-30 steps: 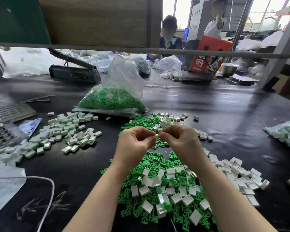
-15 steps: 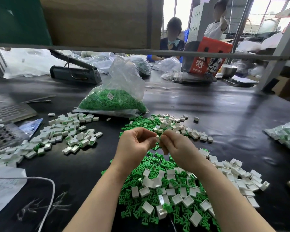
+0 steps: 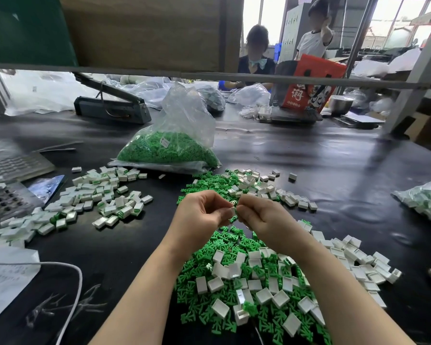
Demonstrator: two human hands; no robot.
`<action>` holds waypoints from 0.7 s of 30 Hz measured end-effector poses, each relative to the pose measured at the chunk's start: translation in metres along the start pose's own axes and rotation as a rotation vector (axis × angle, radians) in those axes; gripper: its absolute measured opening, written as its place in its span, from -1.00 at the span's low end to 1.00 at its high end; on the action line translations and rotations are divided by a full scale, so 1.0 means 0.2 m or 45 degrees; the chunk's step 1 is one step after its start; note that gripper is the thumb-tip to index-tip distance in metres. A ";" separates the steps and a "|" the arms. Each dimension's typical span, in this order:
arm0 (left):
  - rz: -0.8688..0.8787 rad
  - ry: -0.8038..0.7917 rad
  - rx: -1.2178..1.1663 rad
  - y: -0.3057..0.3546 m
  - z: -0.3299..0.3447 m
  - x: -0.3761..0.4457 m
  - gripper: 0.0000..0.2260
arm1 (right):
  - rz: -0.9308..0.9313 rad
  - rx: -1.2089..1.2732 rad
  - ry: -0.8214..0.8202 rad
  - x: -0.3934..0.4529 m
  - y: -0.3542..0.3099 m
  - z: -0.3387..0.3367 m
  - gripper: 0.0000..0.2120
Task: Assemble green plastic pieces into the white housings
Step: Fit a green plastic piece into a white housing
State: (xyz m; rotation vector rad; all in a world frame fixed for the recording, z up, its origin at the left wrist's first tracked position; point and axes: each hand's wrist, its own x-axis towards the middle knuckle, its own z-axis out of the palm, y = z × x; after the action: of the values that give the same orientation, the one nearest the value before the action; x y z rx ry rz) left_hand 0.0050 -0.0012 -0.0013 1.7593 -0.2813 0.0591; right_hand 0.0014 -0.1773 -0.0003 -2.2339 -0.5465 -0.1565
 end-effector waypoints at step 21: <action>0.049 -0.012 -0.056 0.01 0.02 0.00 -0.86 | -0.023 0.105 0.055 0.01 -0.01 -0.01 -0.74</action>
State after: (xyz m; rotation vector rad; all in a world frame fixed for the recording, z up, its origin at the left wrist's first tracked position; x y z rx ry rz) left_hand 0.0034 -0.0047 0.0005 1.7110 -0.3213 0.0720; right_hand 0.0023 -0.1775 0.0020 -2.1415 -0.5400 -0.1881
